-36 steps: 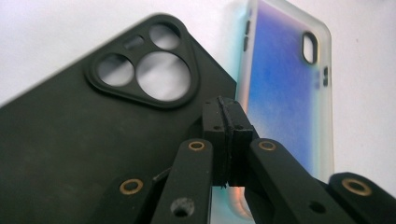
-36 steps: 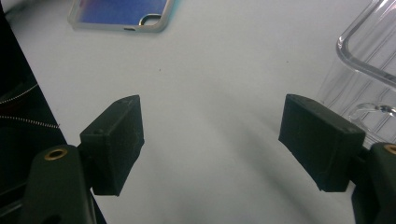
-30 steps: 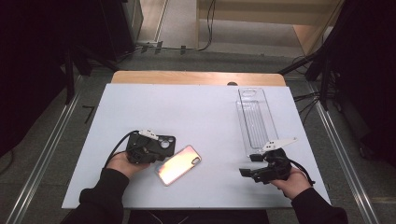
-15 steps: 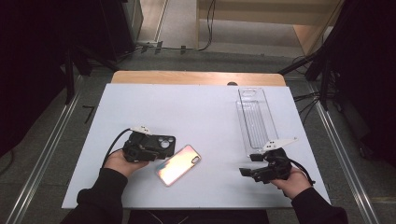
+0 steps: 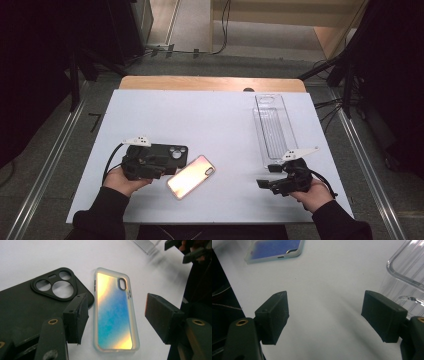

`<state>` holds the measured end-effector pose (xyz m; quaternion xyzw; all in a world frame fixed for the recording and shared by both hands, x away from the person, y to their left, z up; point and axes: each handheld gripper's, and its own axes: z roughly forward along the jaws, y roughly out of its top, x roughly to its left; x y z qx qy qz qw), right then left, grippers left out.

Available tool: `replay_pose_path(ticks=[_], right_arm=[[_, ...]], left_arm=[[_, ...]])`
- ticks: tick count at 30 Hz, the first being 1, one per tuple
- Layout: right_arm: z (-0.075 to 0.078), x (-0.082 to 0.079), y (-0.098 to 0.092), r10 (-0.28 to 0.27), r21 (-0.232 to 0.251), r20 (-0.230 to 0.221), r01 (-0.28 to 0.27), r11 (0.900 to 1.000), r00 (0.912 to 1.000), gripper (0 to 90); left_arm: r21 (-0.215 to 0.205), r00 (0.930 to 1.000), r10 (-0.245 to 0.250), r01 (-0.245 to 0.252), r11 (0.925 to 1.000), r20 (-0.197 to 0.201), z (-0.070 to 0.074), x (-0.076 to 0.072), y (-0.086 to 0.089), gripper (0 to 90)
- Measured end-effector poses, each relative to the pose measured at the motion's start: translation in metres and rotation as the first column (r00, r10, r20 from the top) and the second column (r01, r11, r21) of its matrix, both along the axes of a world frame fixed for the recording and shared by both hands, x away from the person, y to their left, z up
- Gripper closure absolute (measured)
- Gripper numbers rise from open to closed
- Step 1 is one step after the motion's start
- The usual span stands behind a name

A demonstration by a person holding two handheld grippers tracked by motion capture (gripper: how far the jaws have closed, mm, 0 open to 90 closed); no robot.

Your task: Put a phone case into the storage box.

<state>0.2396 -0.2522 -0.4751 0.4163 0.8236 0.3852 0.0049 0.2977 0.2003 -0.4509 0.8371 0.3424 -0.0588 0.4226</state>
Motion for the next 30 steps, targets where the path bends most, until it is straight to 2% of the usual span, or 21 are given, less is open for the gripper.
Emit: replay_pose_path(ticks=[1, 10, 15, 21, 23, 24, 25, 28, 30], right_arm=[[0.000, 0.000, 0.000, -0.001, 0.001, 0.001, 0.001, 1.000, 1.0000, 20.3], [0.000, 0.000, 0.000, 0.002, 0.000, -0.001, -0.002, 1.000, 1.0000, 20.1], [-0.001, 0.001, 0.000, -0.004, -0.003, 0.000, 0.004, 1.000, 1.0000, 19.5], [-0.001, 0.001, 0.001, -0.001, -0.007, -0.003, 0.001, 1.000, 1.0000, 19.5], [-0.001, 0.001, 0.001, 0.000, -0.008, -0.003, 0.000, 1.000, 1.0000, 19.5], [-0.001, 0.001, 0.001, 0.001, -0.008, -0.002, -0.001, 1.000, 1.0000, 19.5], [-0.001, 0.001, 0.001, 0.001, -0.008, -0.002, -0.001, 1.000, 1.0000, 19.5], [-0.002, 0.002, 0.001, -0.004, -0.009, -0.006, 0.004, 1.000, 1.0000, 19.5], [-0.002, 0.002, 0.001, -0.003, -0.010, -0.003, 0.003, 1.000, 1.0000, 19.5]], left_arm=[[0.006, 1.0000, -0.003, 0.003, 1.0000, 0.005, 0.000, -0.002, 0.001, 30.7], [-0.031, 0.9996, -0.011, 0.012, 0.9994, 0.027, -0.001, -0.019, 0.007, 30.6], [-0.009, 0.9991, -0.009, 0.009, 0.9999, 0.041, -0.002, -0.028, 0.009, 30.6], [-0.016, 0.9991, 0.005, -0.004, 0.9999, 0.042, -0.002, -0.027, 0.010, 30.6], [-0.006, 0.9989, 0.015, -0.015, 0.9999, 0.045, -0.001, -0.026, 0.009, 30.2], [0.001, 0.9985, 0.029, -0.029, 0.9996, 0.047, -0.001, -0.026, 0.008, 26.2], [0.002, 0.9983, 0.035, -0.035, 0.9994, 0.047, 0.000, -0.024, 0.007, 26.2], [-0.029, 0.9976, 0.047, -0.046, 0.9985, 0.050, 0.004, -0.022, 0.006, 26.1], [-0.039, 0.9971, 0.052, -0.050, 0.9980, 0.056, 0.005, -0.020, 0.005, 22.6]])
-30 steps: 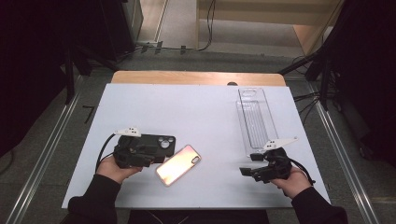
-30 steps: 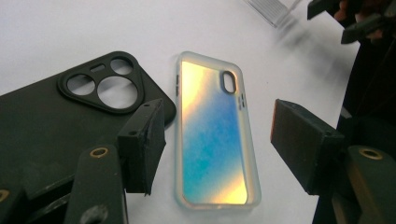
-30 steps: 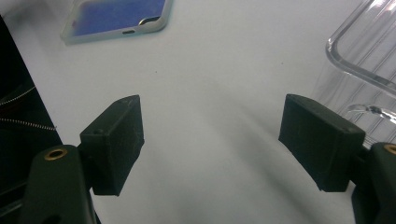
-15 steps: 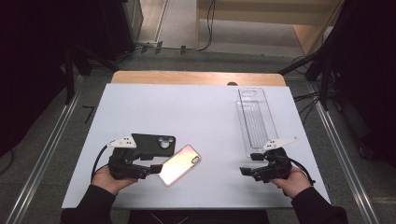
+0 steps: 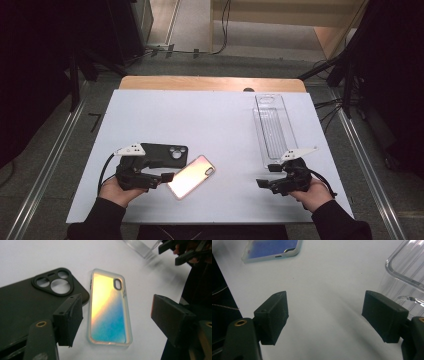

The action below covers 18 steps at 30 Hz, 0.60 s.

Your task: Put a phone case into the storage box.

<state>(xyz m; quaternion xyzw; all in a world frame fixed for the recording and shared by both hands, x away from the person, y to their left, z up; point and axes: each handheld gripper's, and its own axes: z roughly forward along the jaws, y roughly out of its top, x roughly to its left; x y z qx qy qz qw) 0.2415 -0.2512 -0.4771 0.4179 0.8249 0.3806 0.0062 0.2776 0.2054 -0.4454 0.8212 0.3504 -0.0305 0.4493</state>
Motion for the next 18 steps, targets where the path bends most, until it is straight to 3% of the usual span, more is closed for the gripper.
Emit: replay_pose_path(ticks=[7, 14, 18], right_arm=[[0.000, -0.001, 0.002, 0.002, -0.002, -0.005, -0.002, 1.000, 1.0000, 19.5], [0.000, -0.001, 0.001, 0.007, -0.004, -0.002, -0.007, 1.000, 1.0000, 19.5], [0.000, -0.001, 0.002, 0.008, -0.006, -0.003, -0.008, 1.000, 1.0000, 19.5]], left_arm=[[-0.001, 0.9999, -0.014, 0.014, 0.9999, 0.005, 0.000, 0.004, -0.016, 21.8], [0.056, 1.0000, -0.007, 0.007, 0.9984, 0.002, -0.004, 0.007, -0.037, 0.0], [0.066, 0.9997, -0.022, 0.021, 0.9976, 0.006, -0.005, 0.010, -0.045, 0.0]])
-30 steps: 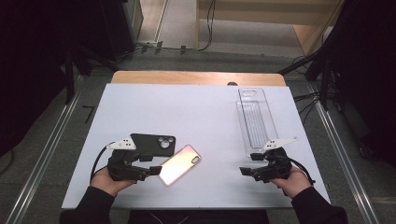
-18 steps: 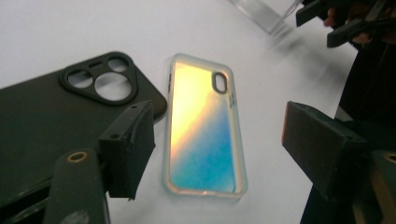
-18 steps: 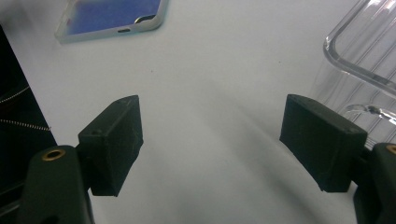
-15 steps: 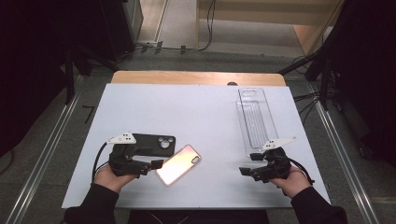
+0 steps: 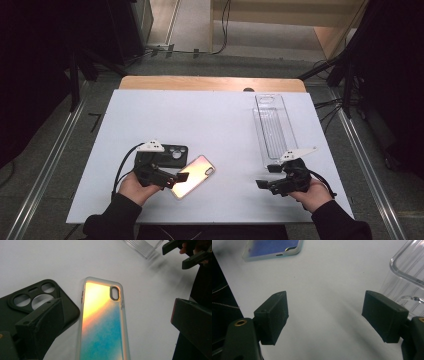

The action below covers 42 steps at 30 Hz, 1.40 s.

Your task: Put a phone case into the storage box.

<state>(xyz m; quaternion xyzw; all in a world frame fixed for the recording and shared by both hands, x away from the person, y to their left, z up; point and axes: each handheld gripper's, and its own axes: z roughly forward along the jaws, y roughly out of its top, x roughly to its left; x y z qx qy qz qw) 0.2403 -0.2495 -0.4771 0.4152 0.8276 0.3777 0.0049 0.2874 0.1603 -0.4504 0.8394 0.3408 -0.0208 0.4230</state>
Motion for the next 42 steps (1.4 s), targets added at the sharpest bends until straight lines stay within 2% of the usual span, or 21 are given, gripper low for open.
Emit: replay_pose_path(ticks=[12, 17, 20, 23, 30, 36, 42], right_arm=[[0.000, -0.001, 0.001, 0.000, -0.005, 0.003, 0.000, 1.000, 1.0000, 19.5], [0.000, -0.001, 0.000, -0.001, -0.006, 0.003, 0.001, 1.000, 1.0000, 19.5], [0.000, -0.001, 0.000, 0.000, -0.007, 0.003, 0.000, 1.000, 1.0000, 19.5], [0.000, -0.001, 0.000, 0.001, -0.007, 0.004, -0.001, 1.000, 1.0000, 19.5], [0.000, -0.001, 0.000, -0.001, -0.008, 0.004, 0.001, 1.000, 1.0000, 19.5], [0.000, -0.001, 0.000, -0.001, -0.008, 0.005, 0.001, 1.000, 1.0000, 19.5], [0.000, -0.001, 0.000, -0.001, -0.009, 0.005, 0.001, 1.000, 1.0000, 19.5]], left_arm=[[0.063, 1.0000, -0.005, 0.006, 0.9980, -0.003, -0.008, 0.000, -0.008, 0.8], [0.072, 0.9997, -0.010, 0.012, 0.9973, -0.023, -0.016, 0.000, -0.007, 0.8], [0.093, 0.9993, -0.014, 0.017, 0.9955, -0.034, -0.018, 0.000, -0.007, 0.9], [0.139, 0.9987, -0.028, 0.033, 0.9897, -0.042, -0.020, -0.001, -0.009, 1.9], [0.181, 0.9967, -0.049, 0.060, 0.9817, -0.065, -0.026, -0.003, -0.014, 1.9], [0.206, 0.9963, -0.041, 0.056, 0.9769, -0.075, -0.033, -0.003, -0.017, 1.9], [0.260, 0.9964, -0.051, 0.067, 0.9634, -0.068, -0.040, -0.003, -0.023, 1.9]])
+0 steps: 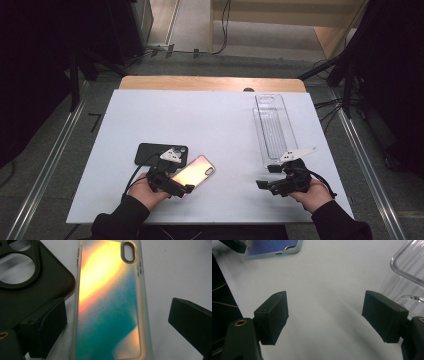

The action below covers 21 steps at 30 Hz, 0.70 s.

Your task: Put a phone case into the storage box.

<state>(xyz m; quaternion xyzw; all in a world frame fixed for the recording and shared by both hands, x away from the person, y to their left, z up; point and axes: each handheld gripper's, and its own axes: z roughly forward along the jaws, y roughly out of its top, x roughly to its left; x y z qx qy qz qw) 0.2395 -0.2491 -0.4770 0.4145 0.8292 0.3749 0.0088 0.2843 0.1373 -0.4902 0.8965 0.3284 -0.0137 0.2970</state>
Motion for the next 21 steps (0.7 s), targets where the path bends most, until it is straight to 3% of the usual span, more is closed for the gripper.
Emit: replay_pose_path(ticks=[6, 10, 15, 21], right_arm=[[0.000, 0.000, 0.000, -0.001, -0.001, 0.001, 0.001, 1.000, 1.0000, 19.5], [0.000, 0.000, 0.000, -0.001, -0.002, 0.000, 0.001, 1.000, 1.0000, 19.5], [0.000, 0.000, 0.000, 0.003, -0.005, 0.001, -0.003, 1.000, 1.0000, 19.5], [0.000, 0.000, 0.001, -0.001, -0.007, -0.002, 0.001, 1.000, 1.0000, 19.5]], left_arm=[[0.011, 0.9990, 0.006, -0.007, 0.9999, 0.045, -0.003, 0.000, -0.004, 2.1], [0.048, 0.9958, -0.011, 0.007, 0.9988, 0.091, -0.005, -0.004, -0.007, 2.1], [0.073, 0.9933, -0.010, 0.002, 0.9974, 0.115, -0.006, -0.007, -0.010, 2.1], [0.116, 0.9842, 0.001, -0.022, 0.9930, 0.177, -0.010, -0.013, -0.017, 2.1]])
